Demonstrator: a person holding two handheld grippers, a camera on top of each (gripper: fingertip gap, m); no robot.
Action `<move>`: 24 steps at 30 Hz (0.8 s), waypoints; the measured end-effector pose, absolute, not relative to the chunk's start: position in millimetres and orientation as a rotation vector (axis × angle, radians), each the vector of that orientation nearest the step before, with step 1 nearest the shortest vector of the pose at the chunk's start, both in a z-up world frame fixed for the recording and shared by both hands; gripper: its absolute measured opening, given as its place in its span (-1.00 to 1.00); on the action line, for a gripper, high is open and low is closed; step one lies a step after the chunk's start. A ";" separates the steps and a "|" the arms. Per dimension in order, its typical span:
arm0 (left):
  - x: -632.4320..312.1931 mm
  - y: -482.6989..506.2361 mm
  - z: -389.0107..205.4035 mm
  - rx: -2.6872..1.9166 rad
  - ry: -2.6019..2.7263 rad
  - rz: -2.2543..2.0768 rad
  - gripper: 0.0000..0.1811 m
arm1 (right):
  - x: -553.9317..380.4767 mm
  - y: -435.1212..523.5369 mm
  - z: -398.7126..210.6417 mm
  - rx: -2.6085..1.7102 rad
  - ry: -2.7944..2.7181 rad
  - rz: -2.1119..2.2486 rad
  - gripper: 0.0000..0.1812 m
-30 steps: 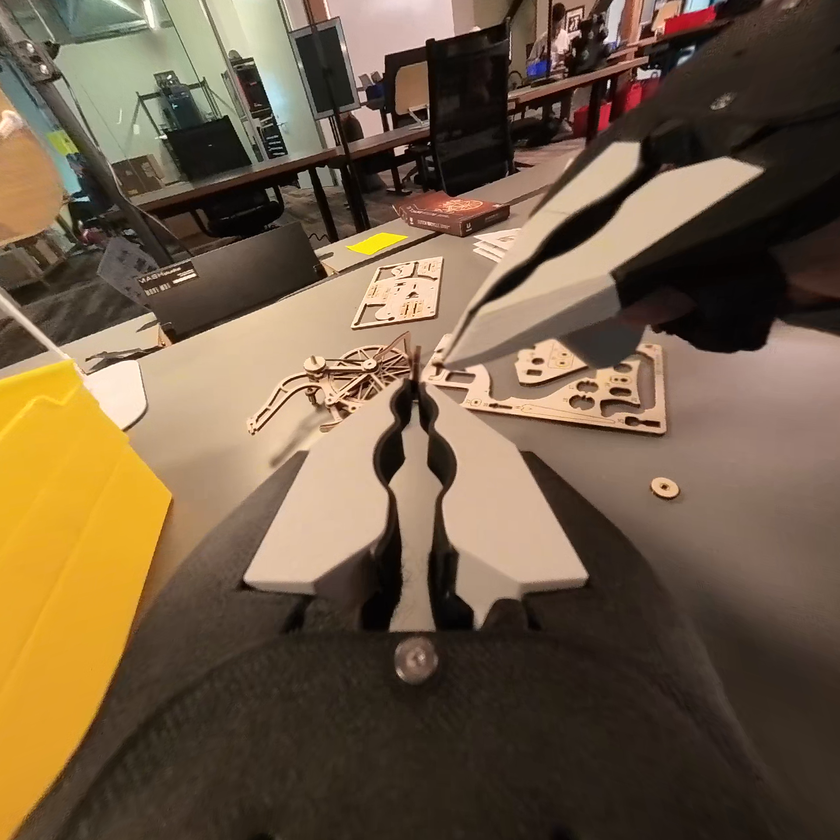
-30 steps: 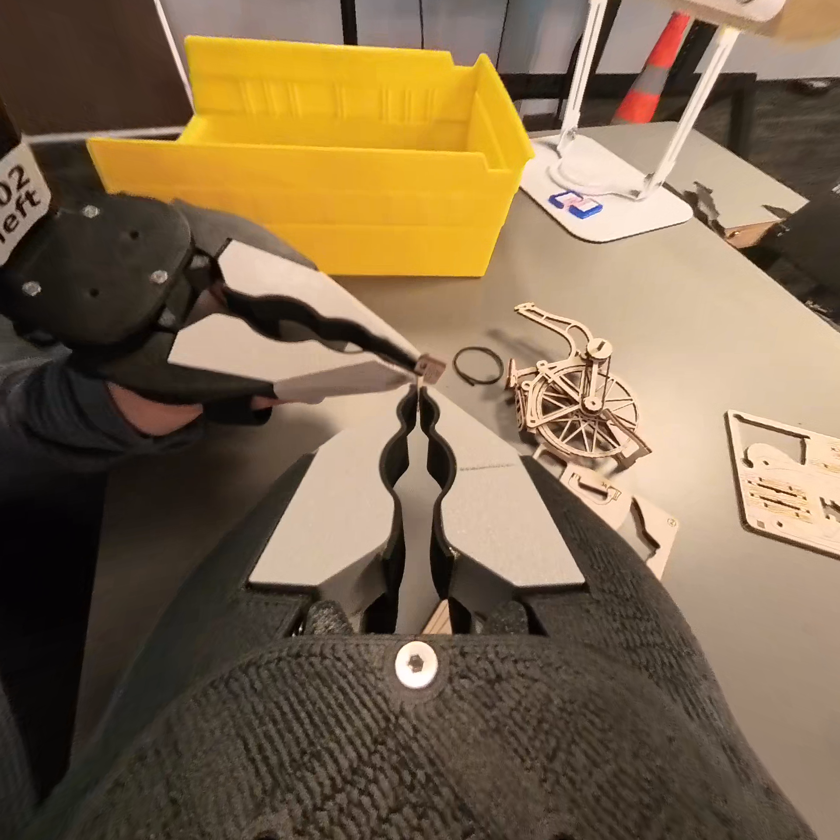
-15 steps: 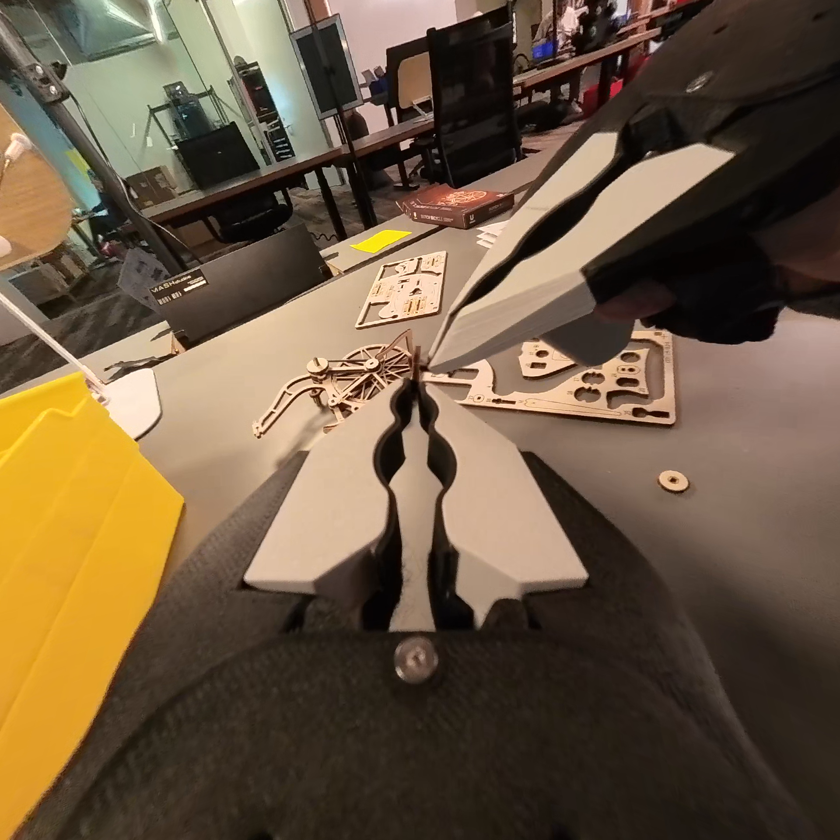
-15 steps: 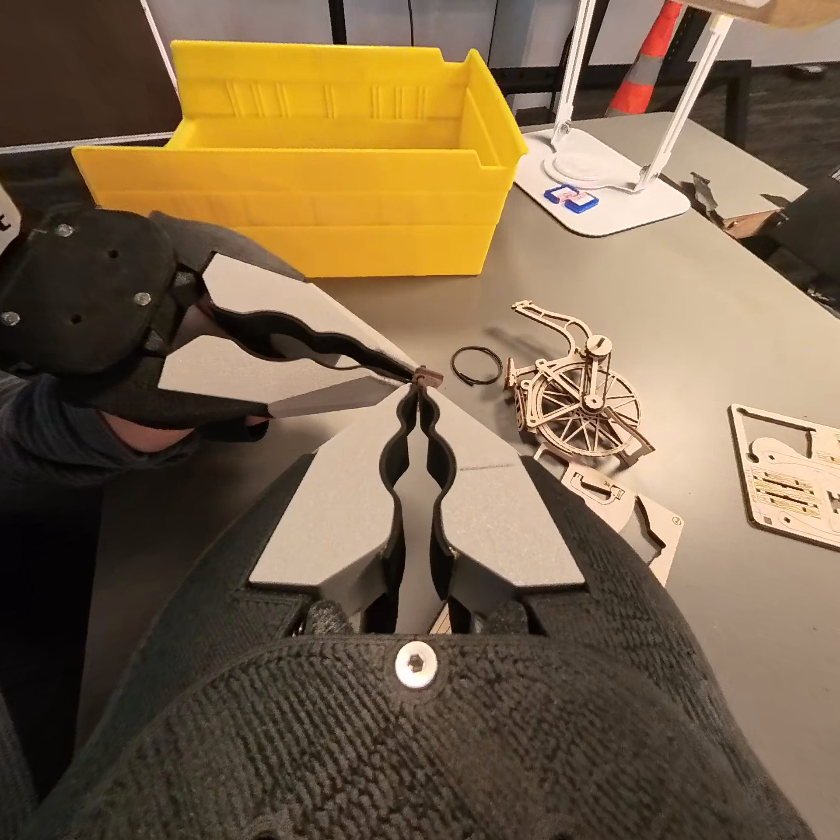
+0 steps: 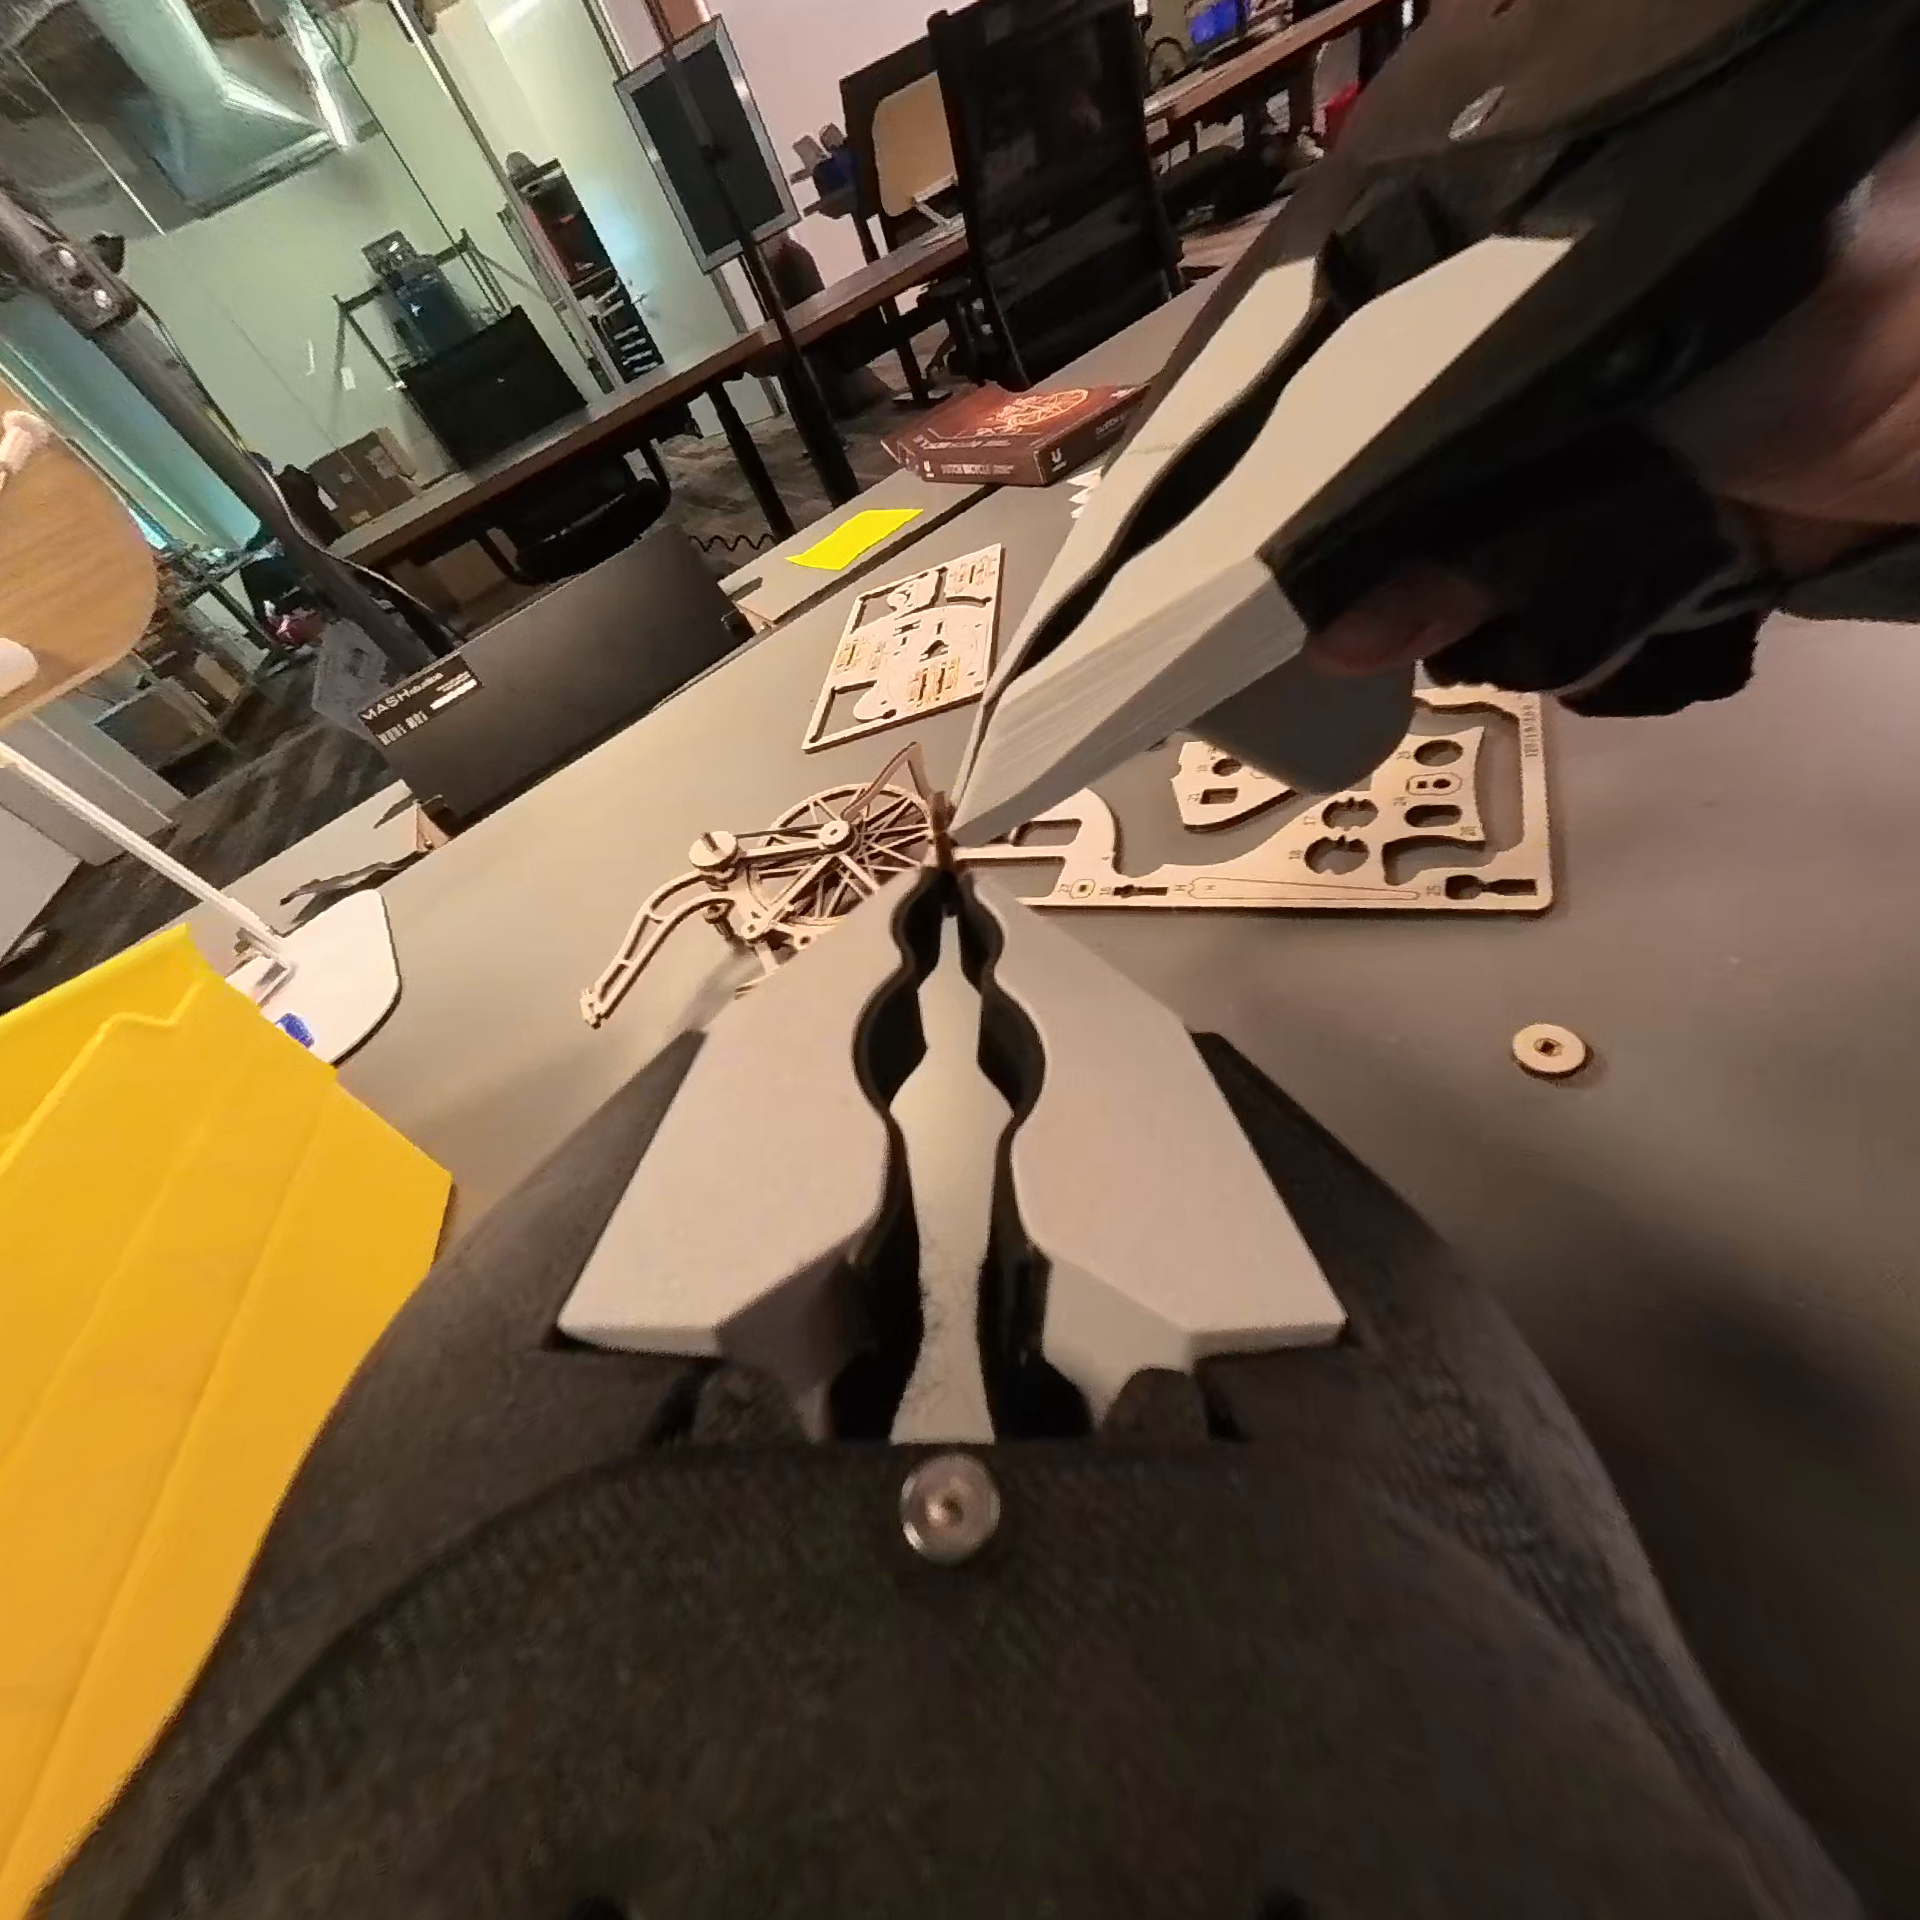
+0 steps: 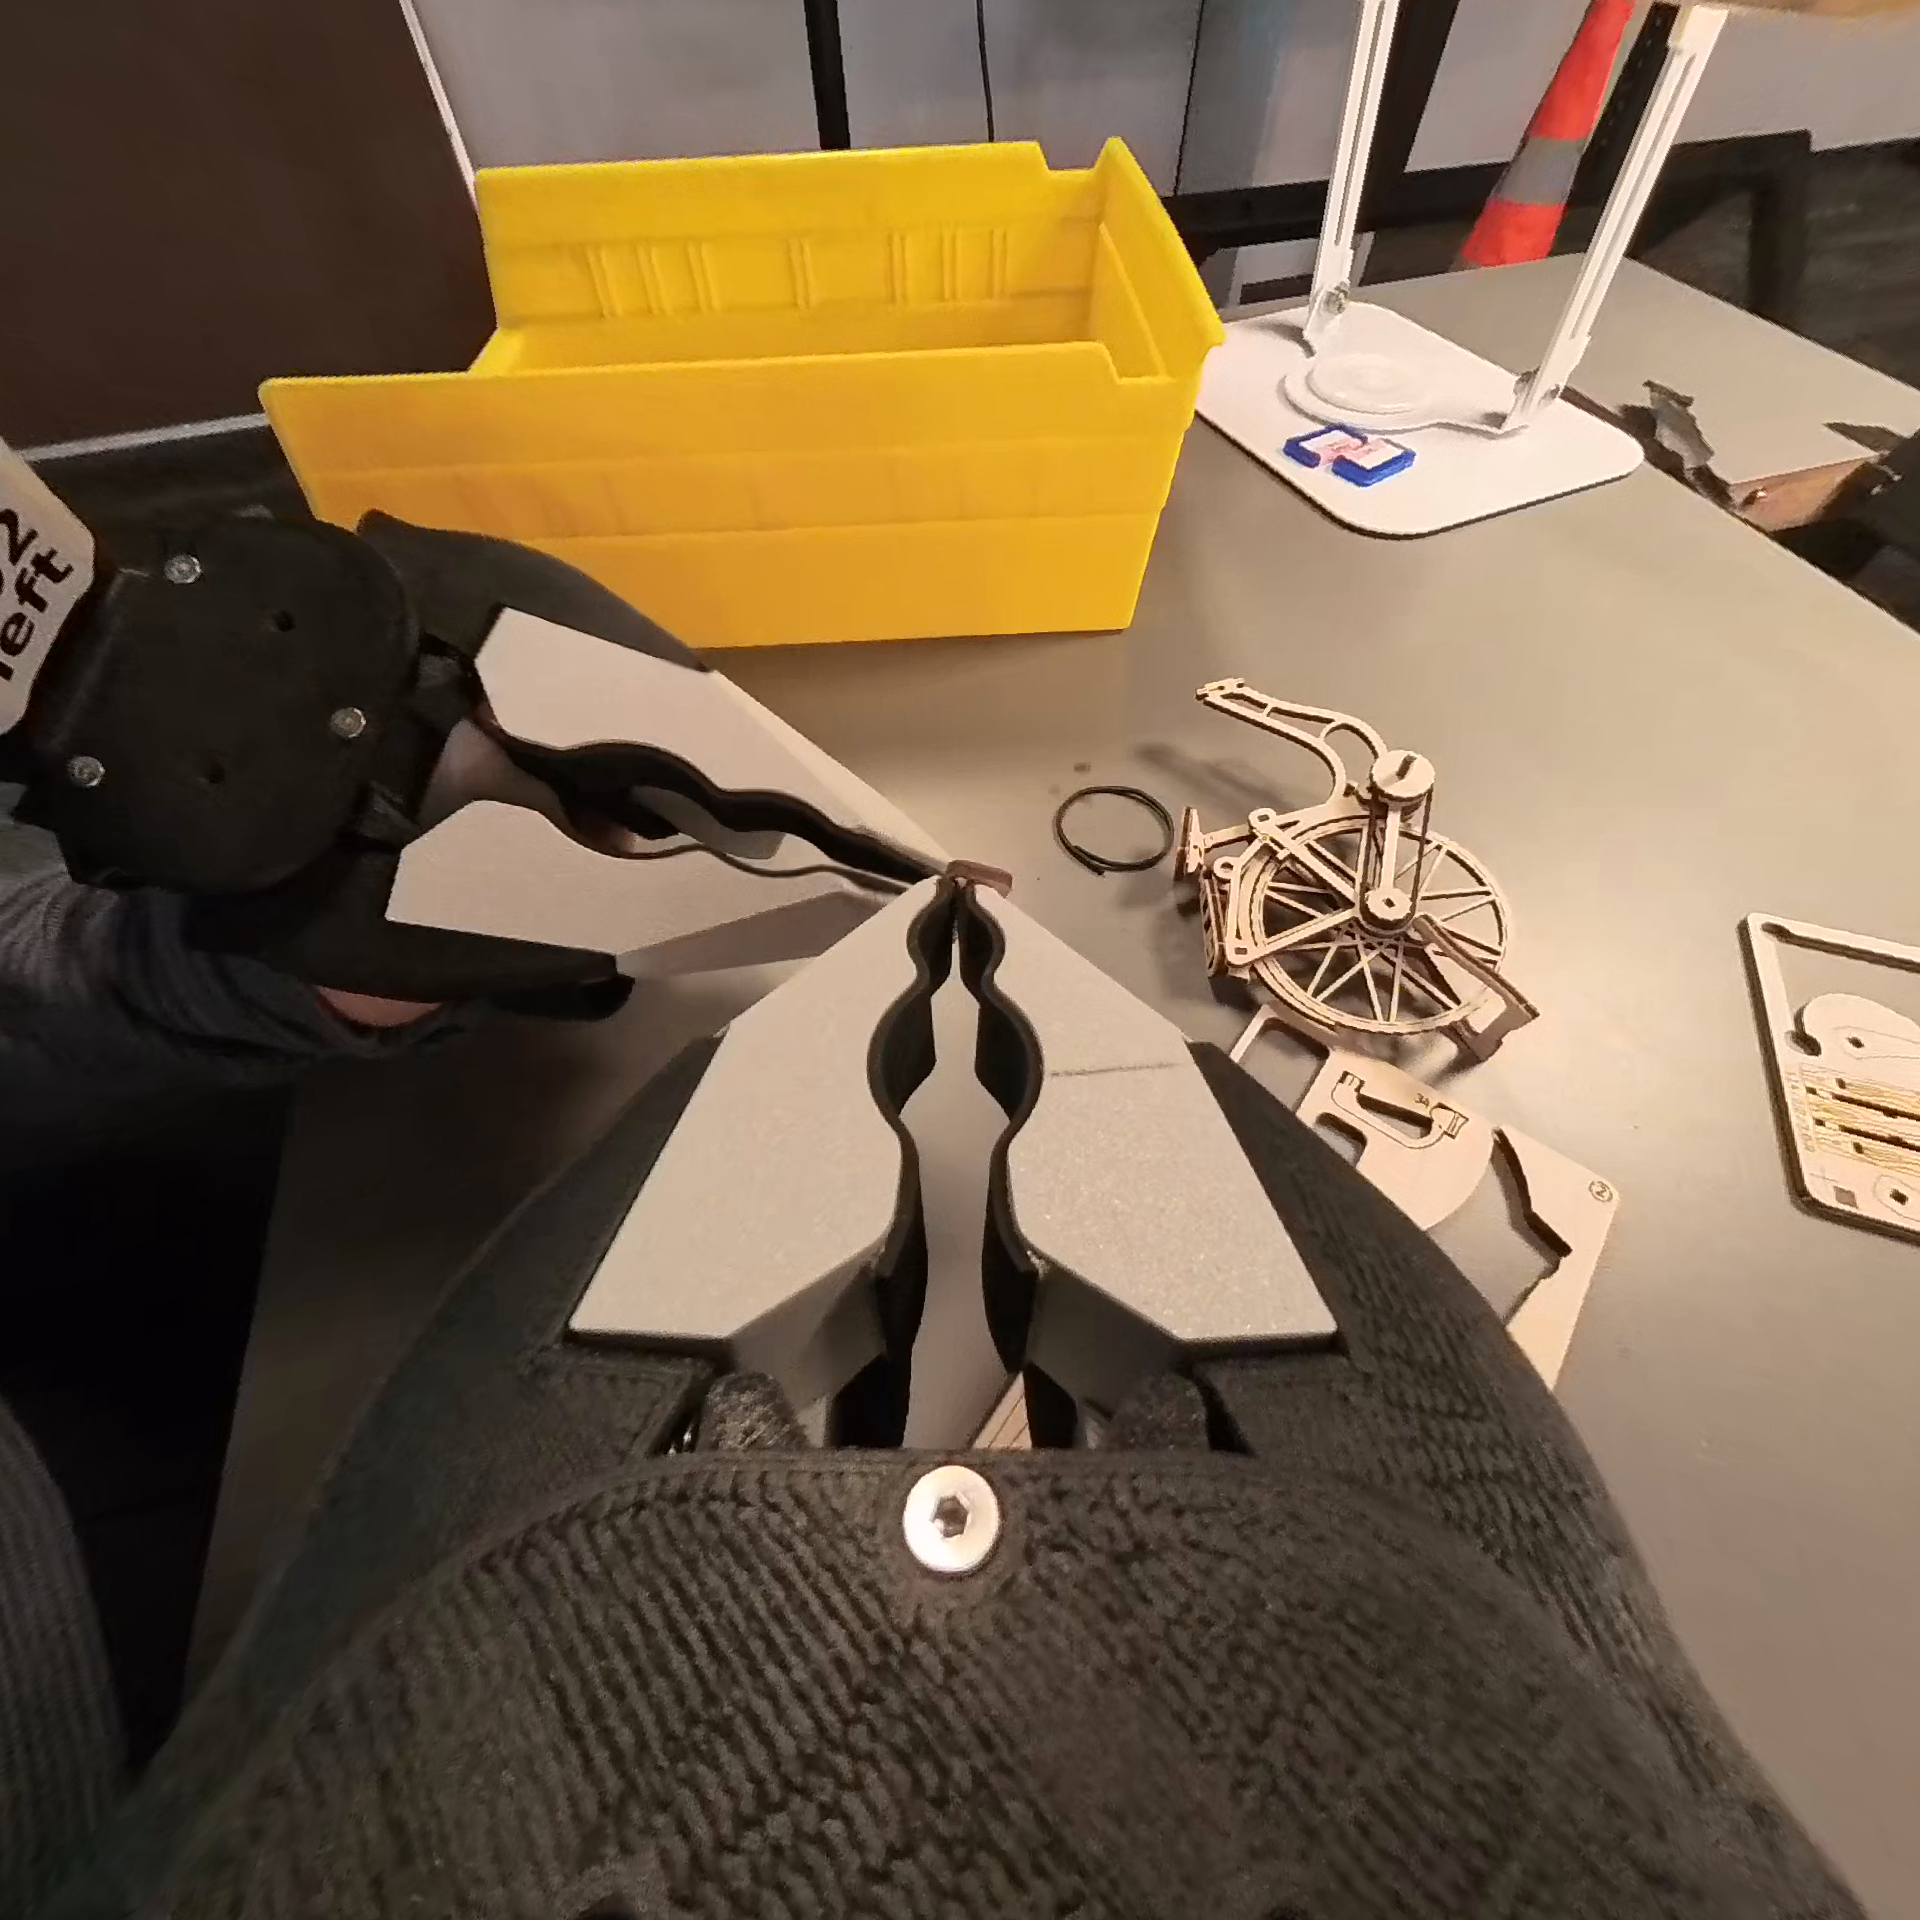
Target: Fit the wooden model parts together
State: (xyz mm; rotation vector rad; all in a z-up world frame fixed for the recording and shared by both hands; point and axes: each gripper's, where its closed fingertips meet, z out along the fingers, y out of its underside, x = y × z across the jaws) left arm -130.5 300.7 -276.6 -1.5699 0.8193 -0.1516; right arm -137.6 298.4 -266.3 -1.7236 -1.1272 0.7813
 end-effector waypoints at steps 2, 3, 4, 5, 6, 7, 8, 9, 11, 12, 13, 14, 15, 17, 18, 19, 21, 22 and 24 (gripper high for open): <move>-131.6 301.4 -276.7 -1.572 0.812 -0.133 -0.98 | -138.0 298.1 -266.8 -1.723 -1.132 0.783 -1.00; -132.0 301.6 -276.6 -1.569 0.814 -0.115 -0.98 | -137.5 297.5 -267.0 -1.724 -1.137 0.790 -1.00; -134.8 303.2 -277.3 -1.571 0.814 -0.062 -0.98 | -136.1 296.7 -267.1 -1.728 -1.146 0.798 -1.00; -139.3 306.0 -280.4 -1.581 0.827 0.010 -0.98 | -133.9 295.4 -266.8 -1.731 -1.156 0.812 -1.00; -143.3 307.9 -286.4 -1.614 0.845 0.054 -0.98 | -130.9 294.6 -267.4 -1.742 -1.164 0.826 -1.00; -147.3 309.0 -293.8 -1.663 0.860 0.078 -0.98 | -127.0 296.2 -268.1 -1.754 -1.160 0.826 -1.00; -150.6 309.2 -302.7 -1.722 0.878 0.084 -0.98 | -123.2 299.1 -268.8 -1.762 -1.152 0.812 -1.00; -152.7 308.6 -312.0 -1.786 0.896 0.068 -0.98 | -120.1 301.1 -271.3 -1.774 -1.155 0.791 -1.00; -153.4 306.6 -324.6 -1.896 0.915 0.003 -0.97 | -117.6 302.2 -280.2 -1.808 -1.184 0.755 -1.00; -151.5 306.2 -325.9 -1.922 0.906 -0.042 -0.85 | -118.0 302.6 -284.1 -1.817 -1.197 0.732 -1.00; -150.1 305.9 -326.2 -1.945 0.889 -0.084 -0.70 | -119.0 302.9 -286.6 -1.812 -1.212 0.706 -1.00; -149.6 305.3 -327.4 -1.971 0.873 -0.118 -0.60 | -120.3 302.8 -287.7 -1.796 -1.230 0.680 -1.00; -150.0 304.7 -329.1 -1.995 0.861 -0.142 -0.50 | -121.4 302.3 -288.7 -1.778 -1.252 0.655 -1.00; -152.9 301.8 -335.2 -2.048 0.838 -0.177 -0.33 | -120.6 303.9 -293.5 -1.769 -1.284 0.597 -1.00; -154.9 299.1 -337.3 -2.075 0.823 -0.196 -0.25 | -119.2 306.1 -296.2 -1.772 -1.290 0.569 -1.00; -156.9 295.5 -336.7 -2.085 0.806 -0.219 -0.19 | -118.0 308.6 -297.3 -1.766 -1.290 0.547 -1.00; -162.1 285.0 -329.3 -2.066 0.768 -0.263 -0.12 | -117.9 312.7 -292.7 -1.716 -1.278 0.520 -1.00; -164.3 278.0 -322.7 -2.034 0.746 -0.293 -0.09 | -119.3 313.7 -287.2 -1.668 -1.270 0.511 -1.00; -168.9 262.2 -306.2 -1.937 0.695 -0.351 -0.07 | -127.2 310.2 -274.2 -1.559 -1.264 0.531 -1.00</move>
